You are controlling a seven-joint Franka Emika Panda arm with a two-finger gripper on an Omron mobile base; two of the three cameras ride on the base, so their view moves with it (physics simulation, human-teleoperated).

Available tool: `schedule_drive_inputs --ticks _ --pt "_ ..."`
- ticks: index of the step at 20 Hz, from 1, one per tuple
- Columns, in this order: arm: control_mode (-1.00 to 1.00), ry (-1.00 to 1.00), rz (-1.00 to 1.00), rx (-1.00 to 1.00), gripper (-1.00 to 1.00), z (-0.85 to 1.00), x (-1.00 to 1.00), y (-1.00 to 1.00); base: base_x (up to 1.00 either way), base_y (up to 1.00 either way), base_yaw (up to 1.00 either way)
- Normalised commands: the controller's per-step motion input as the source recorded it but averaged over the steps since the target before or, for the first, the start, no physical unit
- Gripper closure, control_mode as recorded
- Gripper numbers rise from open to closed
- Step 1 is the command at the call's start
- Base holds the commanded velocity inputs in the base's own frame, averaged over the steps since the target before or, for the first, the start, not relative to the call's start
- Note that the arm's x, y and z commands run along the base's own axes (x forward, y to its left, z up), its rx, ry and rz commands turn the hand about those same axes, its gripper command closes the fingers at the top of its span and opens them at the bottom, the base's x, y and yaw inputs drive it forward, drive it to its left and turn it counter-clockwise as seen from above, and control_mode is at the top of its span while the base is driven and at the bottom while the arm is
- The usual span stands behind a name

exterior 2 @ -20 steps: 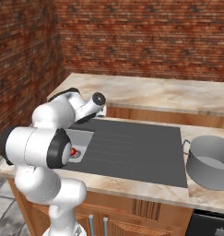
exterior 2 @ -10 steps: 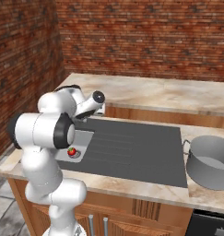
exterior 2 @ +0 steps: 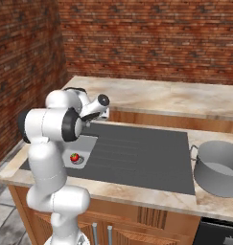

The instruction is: Dump the tomato from the pot into the sink. Then turn on the water and wash the tomato. Then turn off the water and put the tomato back in the pot.

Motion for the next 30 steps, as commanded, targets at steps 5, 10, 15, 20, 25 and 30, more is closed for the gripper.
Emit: schedule_drive_inputs --ticks 5,10,15,20,25,30 --pt "-1.0 0.0 0.01 0.0 -1.0 -0.19 0.19 0.05 0.0 0.0 0.0" --pt "-1.0 0.0 0.0 0.0 -1.0 -0.25 0.0 0.0 0.0 0.0 0.0" --pt "-1.0 0.0 0.0 0.0 -1.0 -0.23 0.02 0.0 0.0 0.0 0.0" --pt "-1.0 0.0 0.0 0.0 -1.0 -0.09 0.19 0.02 0.0 0.0 0.0" --pt "-1.0 0.0 0.0 0.0 -1.0 -0.09 0.26 0.01 0.0 0.0 0.0" --pt "-1.0 0.0 0.0 0.0 -1.0 -0.11 0.24 0.03 0.0 0.0 0.0"
